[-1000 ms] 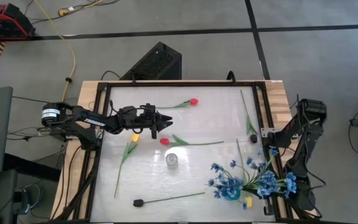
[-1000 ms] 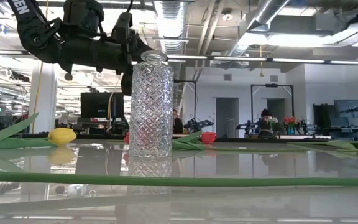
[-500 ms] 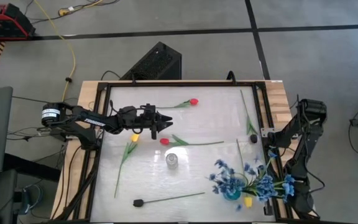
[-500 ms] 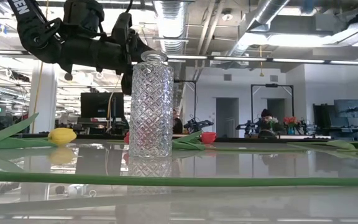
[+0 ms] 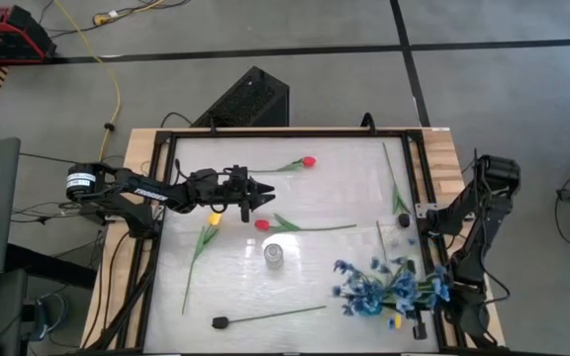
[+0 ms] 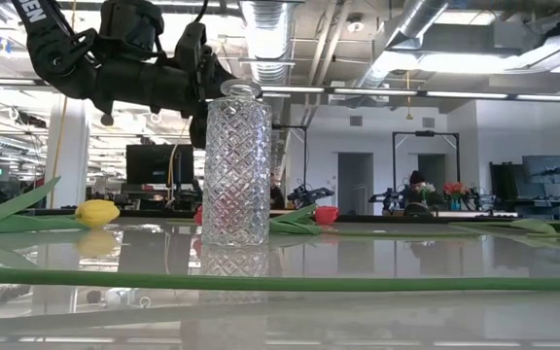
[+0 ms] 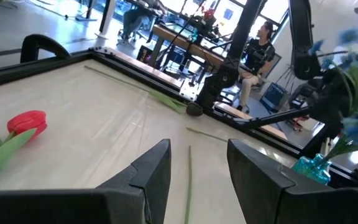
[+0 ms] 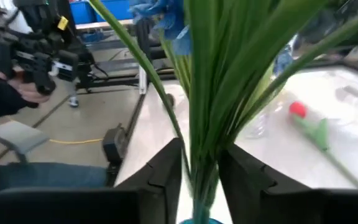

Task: Sort flowers into vase by color
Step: Put the blue flowers into the blue vase, then put the top black flower into the blue vase

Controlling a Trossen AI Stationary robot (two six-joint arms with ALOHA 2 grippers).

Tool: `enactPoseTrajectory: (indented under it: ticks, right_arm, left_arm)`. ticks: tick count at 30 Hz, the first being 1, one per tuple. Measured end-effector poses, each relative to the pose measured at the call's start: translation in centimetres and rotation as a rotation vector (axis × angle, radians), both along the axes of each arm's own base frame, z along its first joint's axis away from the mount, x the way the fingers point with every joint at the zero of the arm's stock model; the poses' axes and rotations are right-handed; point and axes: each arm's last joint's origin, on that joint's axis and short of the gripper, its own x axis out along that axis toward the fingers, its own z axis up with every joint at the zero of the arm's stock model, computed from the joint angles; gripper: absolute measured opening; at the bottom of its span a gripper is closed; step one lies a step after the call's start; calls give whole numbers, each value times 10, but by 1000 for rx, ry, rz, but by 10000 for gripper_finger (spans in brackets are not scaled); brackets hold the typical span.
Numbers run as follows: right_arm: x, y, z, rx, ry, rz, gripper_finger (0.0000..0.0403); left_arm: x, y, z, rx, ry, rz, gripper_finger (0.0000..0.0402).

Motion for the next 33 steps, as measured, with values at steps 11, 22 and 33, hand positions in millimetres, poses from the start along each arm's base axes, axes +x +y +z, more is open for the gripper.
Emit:
enactPoseTrajectory:
  ticks: [11,22,33]
  right_arm:
    - [6,-15,23,80,63,135,203]
    - [7,-46,27,121,274,241,192]
    - [25,-75,28,380,630,399,172]
  left_arm:
    - [0,0,-3,34,36,-11,145]
    - [-1,0,-8,35,90,-13,145]
    - [-1,0,-7,45,77,-11,145]
